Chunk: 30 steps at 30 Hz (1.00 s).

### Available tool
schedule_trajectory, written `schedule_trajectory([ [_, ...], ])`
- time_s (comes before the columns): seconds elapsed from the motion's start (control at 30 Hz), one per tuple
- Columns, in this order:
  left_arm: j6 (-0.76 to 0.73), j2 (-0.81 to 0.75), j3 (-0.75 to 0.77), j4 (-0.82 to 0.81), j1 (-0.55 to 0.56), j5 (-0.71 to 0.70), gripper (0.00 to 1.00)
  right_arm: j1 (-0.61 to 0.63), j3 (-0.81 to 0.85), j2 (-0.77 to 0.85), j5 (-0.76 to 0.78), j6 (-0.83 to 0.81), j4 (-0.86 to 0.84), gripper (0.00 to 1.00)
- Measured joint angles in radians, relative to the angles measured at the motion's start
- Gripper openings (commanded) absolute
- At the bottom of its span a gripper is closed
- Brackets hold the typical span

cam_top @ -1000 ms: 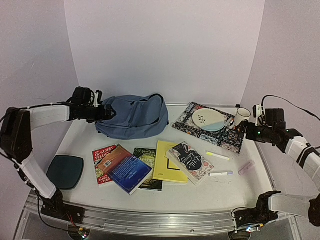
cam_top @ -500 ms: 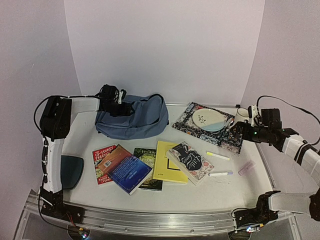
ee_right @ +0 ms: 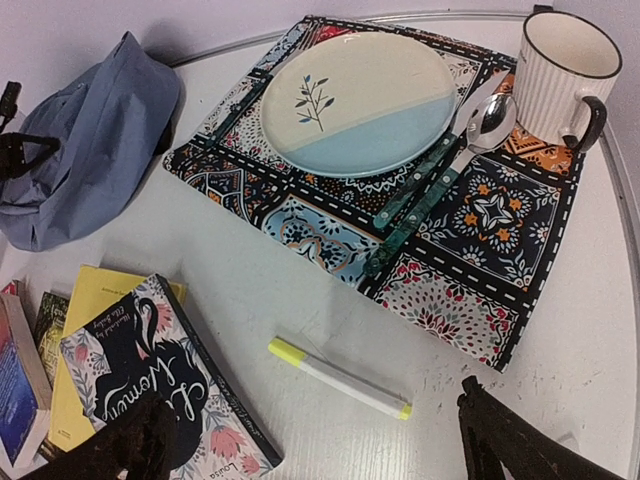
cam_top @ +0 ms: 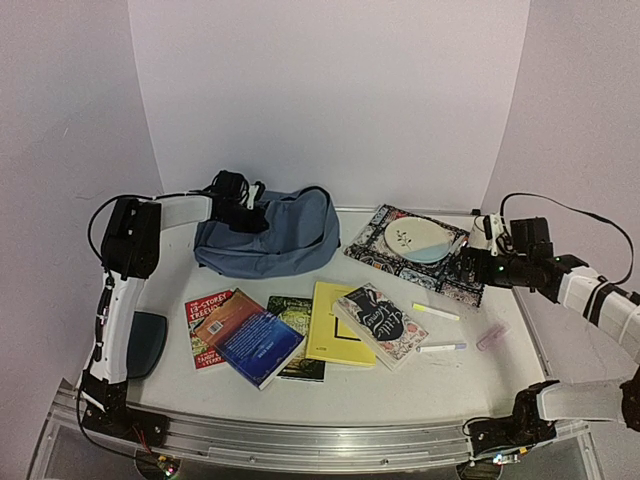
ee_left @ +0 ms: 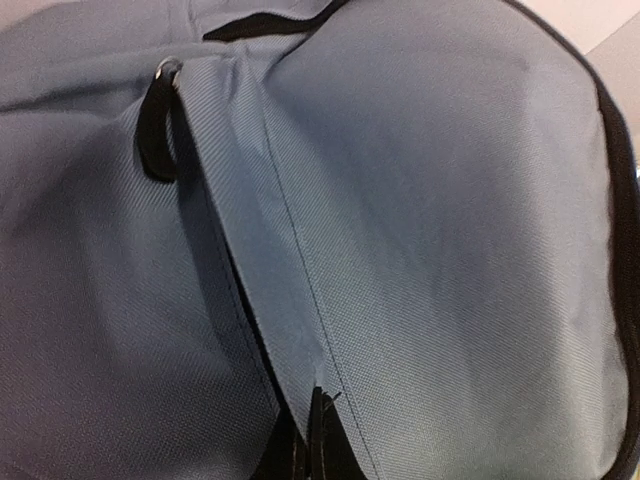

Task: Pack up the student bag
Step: Pick up the student bag from the corner of the board, then place the student bag on the book.

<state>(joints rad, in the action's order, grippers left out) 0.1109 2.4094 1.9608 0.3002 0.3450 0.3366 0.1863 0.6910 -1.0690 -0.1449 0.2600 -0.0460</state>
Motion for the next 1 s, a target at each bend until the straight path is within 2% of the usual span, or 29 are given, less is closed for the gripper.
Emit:
schedule_trajectory([
  [0.2, -0.052, -0.040, 0.035, 0.052, 0.000, 0.031, 0.00, 0.014, 0.019, -0.032, -0.017, 0.000, 0.006, 0.98],
  [0.4, -0.115, -0.143, 0.083, 0.153, -0.002, 0.100, 0.00, 0.033, 0.065, -0.036, -0.038, 0.000, 0.015, 0.98],
  [0.73, -0.211, -0.391, 0.098, 0.266, 0.000, 0.367, 0.00, 0.068, 0.116, -0.036, -0.074, 0.000, 0.037, 0.98],
  [0.87, -0.261, -0.481, 0.039, 0.290, 0.021, 0.447, 0.00, 0.091, 0.156, -0.039, -0.089, 0.003, 0.058, 0.98],
  [1.0, -0.338, -0.535, -0.023, 0.355, 0.084, 0.454, 0.00, 0.115, 0.215, -0.063, -0.121, 0.015, 0.084, 0.98],
])
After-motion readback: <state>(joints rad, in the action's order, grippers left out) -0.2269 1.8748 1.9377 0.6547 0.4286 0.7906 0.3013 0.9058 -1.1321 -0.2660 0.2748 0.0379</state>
